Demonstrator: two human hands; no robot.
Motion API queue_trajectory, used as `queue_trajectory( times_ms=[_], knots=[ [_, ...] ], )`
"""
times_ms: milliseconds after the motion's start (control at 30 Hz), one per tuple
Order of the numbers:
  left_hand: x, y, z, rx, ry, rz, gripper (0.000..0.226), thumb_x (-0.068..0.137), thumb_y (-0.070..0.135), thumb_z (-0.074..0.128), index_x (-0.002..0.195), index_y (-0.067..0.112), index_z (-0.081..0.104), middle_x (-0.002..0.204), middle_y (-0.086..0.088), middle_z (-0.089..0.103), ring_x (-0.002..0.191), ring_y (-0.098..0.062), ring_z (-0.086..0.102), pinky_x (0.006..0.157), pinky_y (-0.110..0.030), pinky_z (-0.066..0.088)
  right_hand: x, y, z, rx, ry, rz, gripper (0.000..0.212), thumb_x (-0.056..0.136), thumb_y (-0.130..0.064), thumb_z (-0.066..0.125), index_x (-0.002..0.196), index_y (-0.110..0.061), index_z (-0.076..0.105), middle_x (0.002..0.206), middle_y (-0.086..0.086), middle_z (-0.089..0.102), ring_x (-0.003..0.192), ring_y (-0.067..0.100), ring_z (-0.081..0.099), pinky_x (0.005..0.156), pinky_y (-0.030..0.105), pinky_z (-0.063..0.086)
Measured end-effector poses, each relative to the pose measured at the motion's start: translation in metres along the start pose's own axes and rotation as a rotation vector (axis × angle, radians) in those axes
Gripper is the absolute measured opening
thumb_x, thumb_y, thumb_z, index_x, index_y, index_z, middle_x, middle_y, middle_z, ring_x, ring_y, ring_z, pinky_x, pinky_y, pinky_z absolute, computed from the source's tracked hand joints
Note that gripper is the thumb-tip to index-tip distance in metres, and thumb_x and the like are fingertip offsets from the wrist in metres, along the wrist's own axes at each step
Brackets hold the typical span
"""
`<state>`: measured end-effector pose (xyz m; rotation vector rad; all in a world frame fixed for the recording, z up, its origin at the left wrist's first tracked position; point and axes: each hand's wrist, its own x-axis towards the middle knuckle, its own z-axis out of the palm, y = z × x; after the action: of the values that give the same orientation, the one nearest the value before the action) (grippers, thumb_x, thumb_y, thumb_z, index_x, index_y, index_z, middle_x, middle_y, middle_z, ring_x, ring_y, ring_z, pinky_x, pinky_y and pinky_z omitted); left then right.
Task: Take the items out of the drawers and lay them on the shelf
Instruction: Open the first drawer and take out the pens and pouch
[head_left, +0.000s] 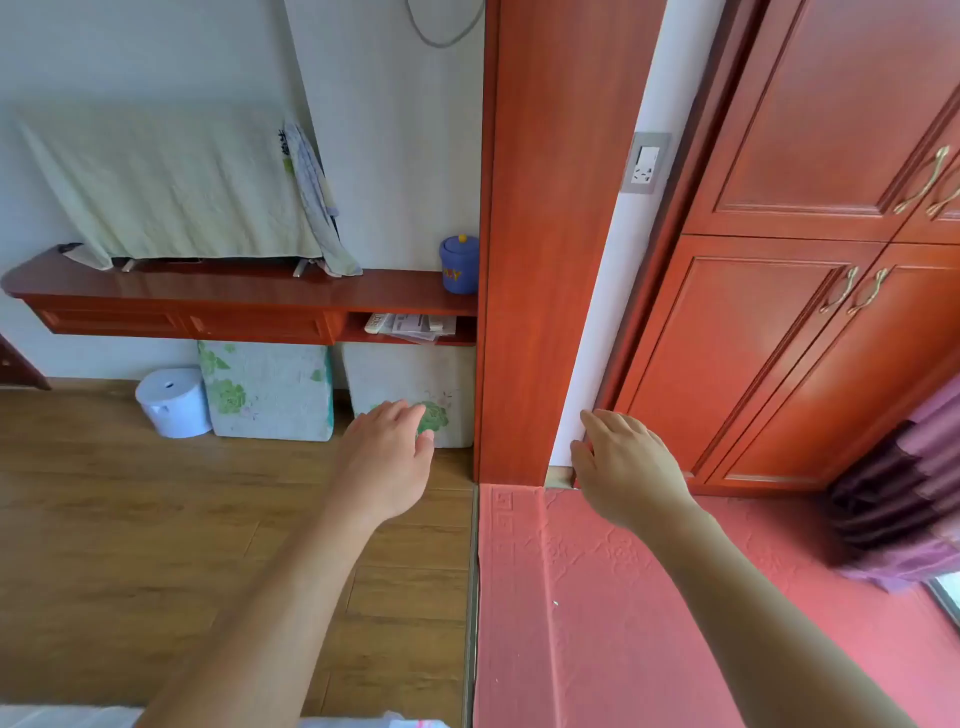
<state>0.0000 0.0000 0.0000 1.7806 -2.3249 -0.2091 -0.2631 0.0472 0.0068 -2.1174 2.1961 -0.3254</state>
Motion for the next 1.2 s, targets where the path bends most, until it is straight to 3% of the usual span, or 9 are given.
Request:
queue_trajectory(
  times_ms=[300, 433, 600, 900, 1200],
  knots=[
    [0.050, -0.015, 0.009, 0.014, -0.007, -0.010, 0.046, 0.105, 0.034, 0.032, 0.144, 0.016, 0.044, 0.147, 0.000, 0.048, 0.136, -0.019, 0.042, 0.114, -0.037, 0.035, 0.050, 0.008, 0.019, 0.012, 0.024, -0.001, 0.030, 0.097, -0.031, 0.033, 0.107, -0.013, 0.056, 0.103, -0.001, 0.059, 0.102, 0.023, 0.053, 0.087, 0.033, 0.041],
    [0.081, -0.007, 0.019, 0.013, -0.002, -0.023, 0.045, 0.105, 0.033, 0.031, 0.143, 0.015, 0.045, 0.145, 0.000, 0.049, 0.134, -0.019, 0.044, 0.112, -0.037, 0.035, 0.084, 0.024, 0.020, 0.037, 0.015, -0.015, 0.025, 0.095, -0.030, 0.030, 0.090, -0.017, 0.050, 0.092, -0.003, 0.056, 0.095, 0.023, 0.054, 0.079, 0.032, 0.039],
    [0.121, 0.008, 0.025, 0.013, -0.005, -0.072, 0.047, 0.105, 0.034, 0.029, 0.147, 0.016, 0.041, 0.151, 0.000, 0.044, 0.139, -0.019, 0.039, 0.116, -0.038, 0.033, 0.132, 0.046, 0.018, 0.042, -0.023, -0.054, 0.032, 0.098, -0.030, 0.035, 0.113, -0.011, 0.057, 0.112, 0.003, 0.061, 0.108, 0.027, 0.053, 0.088, 0.037, 0.042],
    [0.170, 0.014, 0.024, 0.009, 0.030, -0.164, 0.042, 0.105, 0.030, 0.031, 0.140, 0.012, 0.047, 0.140, -0.003, 0.053, 0.130, -0.021, 0.046, 0.110, -0.037, 0.036, 0.210, 0.059, 0.017, 0.103, 0.000, -0.150, 0.019, 0.093, -0.026, 0.034, 0.076, -0.019, 0.037, 0.077, -0.005, 0.047, 0.079, 0.023, 0.044, 0.068, 0.031, 0.030],
    [0.213, -0.043, 0.017, -0.004, 0.076, -0.194, 0.040, 0.104, 0.027, 0.033, 0.135, 0.010, 0.052, 0.132, -0.004, 0.057, 0.123, -0.022, 0.051, 0.105, -0.038, 0.040, 0.276, 0.014, 0.028, 0.073, -0.037, -0.199, 0.031, 0.097, -0.029, 0.037, 0.109, -0.009, 0.057, 0.113, 0.006, 0.062, 0.105, 0.030, 0.053, 0.086, 0.039, 0.042]
  ],
)
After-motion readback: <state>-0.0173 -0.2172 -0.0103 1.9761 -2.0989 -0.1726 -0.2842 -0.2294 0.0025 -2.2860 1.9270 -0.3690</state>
